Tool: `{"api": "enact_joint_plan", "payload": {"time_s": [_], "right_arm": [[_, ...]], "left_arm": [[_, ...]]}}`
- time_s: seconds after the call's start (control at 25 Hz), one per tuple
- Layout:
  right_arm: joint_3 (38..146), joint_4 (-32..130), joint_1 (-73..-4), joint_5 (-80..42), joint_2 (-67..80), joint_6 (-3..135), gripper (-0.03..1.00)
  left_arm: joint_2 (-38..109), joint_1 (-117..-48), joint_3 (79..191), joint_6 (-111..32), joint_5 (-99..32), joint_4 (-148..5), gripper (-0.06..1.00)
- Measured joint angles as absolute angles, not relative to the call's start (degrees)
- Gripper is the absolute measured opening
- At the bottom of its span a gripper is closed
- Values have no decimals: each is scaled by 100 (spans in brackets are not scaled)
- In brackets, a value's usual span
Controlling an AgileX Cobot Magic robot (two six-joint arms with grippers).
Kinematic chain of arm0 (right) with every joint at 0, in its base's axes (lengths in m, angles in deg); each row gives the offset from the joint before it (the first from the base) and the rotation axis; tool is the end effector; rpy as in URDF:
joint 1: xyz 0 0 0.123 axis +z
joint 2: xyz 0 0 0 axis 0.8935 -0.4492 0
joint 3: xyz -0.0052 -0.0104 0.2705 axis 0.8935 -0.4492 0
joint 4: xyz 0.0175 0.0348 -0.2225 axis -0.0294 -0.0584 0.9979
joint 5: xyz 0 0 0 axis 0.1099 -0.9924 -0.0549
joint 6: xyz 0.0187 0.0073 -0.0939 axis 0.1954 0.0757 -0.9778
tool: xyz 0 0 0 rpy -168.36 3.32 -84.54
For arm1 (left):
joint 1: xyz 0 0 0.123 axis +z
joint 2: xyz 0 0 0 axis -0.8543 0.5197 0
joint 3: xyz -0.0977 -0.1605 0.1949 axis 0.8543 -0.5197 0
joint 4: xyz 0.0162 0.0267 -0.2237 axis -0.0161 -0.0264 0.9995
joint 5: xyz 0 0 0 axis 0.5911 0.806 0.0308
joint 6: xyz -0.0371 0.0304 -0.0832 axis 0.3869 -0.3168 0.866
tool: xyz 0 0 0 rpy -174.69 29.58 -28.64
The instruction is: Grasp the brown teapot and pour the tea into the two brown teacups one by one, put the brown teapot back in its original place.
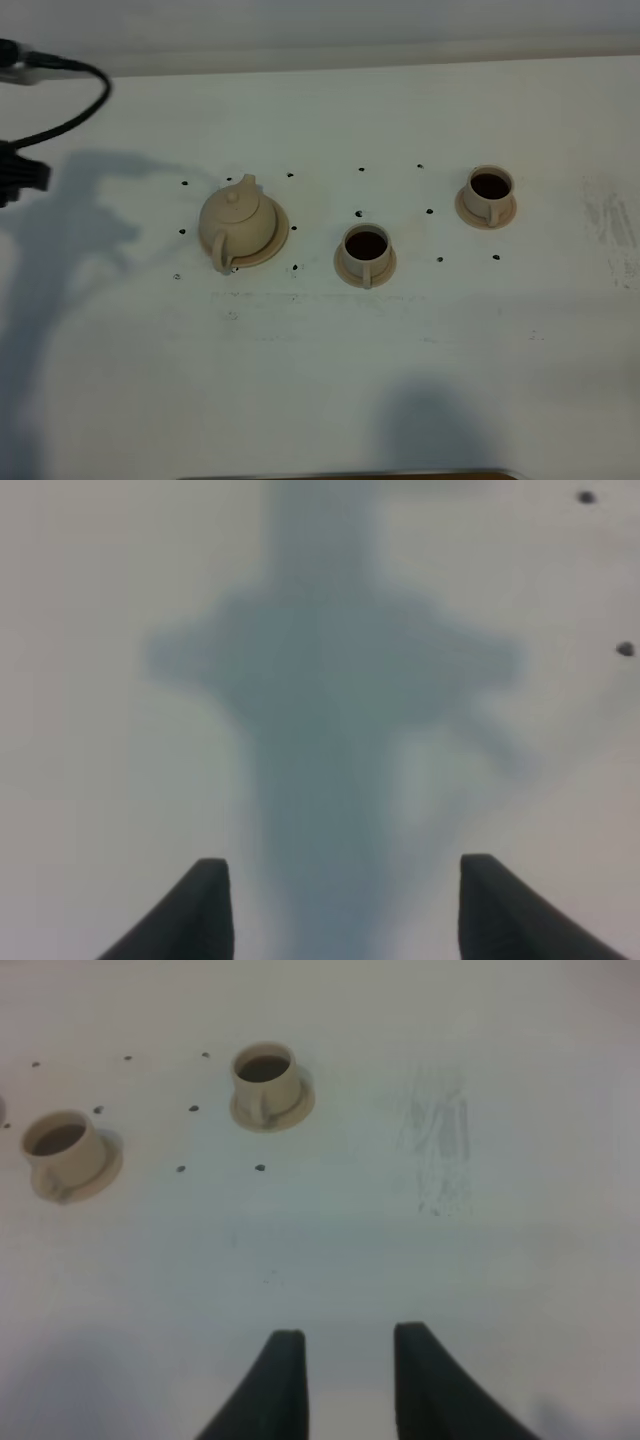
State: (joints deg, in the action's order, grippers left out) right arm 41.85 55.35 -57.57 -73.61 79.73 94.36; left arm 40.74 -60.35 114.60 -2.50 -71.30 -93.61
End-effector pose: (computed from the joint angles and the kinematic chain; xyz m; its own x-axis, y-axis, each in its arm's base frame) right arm -0.0150 0.0011 0.2634 -0.4870 0.0557 -0.8716 -0.0728 0.9919 0.1041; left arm 0.2626 0.0019 0.2823 -0.8244 0.0793 -0.5605 0.0190 0.9935 0.1126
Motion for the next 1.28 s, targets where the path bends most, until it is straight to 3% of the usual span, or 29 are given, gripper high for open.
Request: {"api": "enact_joint_plan", "payload": {"time_s": [0.68,1.28], "right_arm": [[4185,5535,-5757,-7361,7973,9435,23],[4185,5535,-5757,-7361,7973,9435,23]], "left_arm": [[-1301,-5912,9283,-901,-9074,-8221,48],[-3057,-6051,8307,-1146,-8896,-7875,48]]}}
